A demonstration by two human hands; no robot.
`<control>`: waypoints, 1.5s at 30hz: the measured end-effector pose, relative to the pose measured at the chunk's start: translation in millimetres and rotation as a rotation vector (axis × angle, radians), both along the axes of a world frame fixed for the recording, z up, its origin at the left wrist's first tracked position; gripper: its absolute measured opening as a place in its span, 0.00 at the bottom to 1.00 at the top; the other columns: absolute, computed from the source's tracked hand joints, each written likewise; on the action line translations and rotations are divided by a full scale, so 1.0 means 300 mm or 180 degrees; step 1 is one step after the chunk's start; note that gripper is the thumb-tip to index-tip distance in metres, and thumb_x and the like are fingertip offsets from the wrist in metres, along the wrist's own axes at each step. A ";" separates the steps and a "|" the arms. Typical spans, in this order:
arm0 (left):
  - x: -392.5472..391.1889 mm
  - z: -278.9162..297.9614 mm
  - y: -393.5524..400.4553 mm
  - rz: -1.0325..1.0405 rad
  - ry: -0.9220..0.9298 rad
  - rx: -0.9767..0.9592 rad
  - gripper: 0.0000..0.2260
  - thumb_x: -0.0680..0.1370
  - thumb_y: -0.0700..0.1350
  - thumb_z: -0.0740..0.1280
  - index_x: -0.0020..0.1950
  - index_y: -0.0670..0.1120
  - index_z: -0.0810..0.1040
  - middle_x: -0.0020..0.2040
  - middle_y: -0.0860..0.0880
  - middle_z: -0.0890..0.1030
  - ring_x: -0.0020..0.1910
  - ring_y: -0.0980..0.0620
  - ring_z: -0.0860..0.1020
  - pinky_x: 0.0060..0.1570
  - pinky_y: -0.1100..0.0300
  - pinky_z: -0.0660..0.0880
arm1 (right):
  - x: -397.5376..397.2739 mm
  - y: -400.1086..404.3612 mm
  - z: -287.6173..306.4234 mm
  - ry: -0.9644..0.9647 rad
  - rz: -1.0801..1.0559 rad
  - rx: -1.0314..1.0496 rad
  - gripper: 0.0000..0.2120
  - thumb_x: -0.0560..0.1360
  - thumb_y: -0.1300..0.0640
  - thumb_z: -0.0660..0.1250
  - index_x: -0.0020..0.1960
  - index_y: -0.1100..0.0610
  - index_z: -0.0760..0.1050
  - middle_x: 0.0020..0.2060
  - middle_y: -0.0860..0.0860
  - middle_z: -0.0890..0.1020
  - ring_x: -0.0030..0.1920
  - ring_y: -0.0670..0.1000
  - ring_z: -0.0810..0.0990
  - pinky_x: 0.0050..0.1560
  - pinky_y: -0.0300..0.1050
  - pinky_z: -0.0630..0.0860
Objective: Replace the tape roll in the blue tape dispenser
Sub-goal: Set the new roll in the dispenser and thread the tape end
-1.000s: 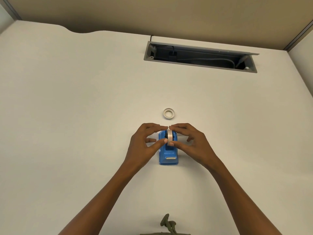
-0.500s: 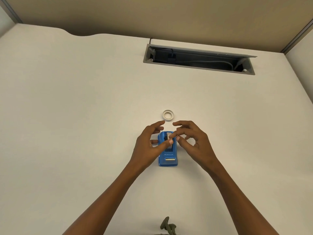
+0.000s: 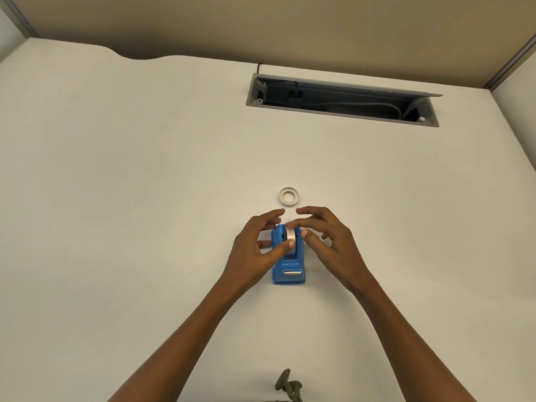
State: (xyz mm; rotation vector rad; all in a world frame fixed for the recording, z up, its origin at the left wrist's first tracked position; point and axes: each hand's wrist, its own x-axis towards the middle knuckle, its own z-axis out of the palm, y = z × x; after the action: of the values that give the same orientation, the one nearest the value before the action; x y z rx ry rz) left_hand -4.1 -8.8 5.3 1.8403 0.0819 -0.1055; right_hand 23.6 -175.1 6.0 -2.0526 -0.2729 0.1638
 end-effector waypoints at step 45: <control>-0.013 0.010 0.003 -0.0212 -0.0206 0.0097 0.16 0.74 0.42 0.70 0.60 0.49 0.76 0.59 0.48 0.75 0.58 0.52 0.75 0.56 0.54 0.77 | -0.023 -0.011 0.020 -0.0153 -0.0039 0.0287 0.11 0.71 0.59 0.63 0.49 0.54 0.82 0.60 0.48 0.77 0.58 0.42 0.75 0.49 0.28 0.71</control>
State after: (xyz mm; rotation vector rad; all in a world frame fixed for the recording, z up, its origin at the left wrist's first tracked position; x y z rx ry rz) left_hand -8.0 -7.9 8.2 1.8756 -0.0233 -0.0914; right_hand 16.7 -178.5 11.9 -1.9701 -0.2923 0.0929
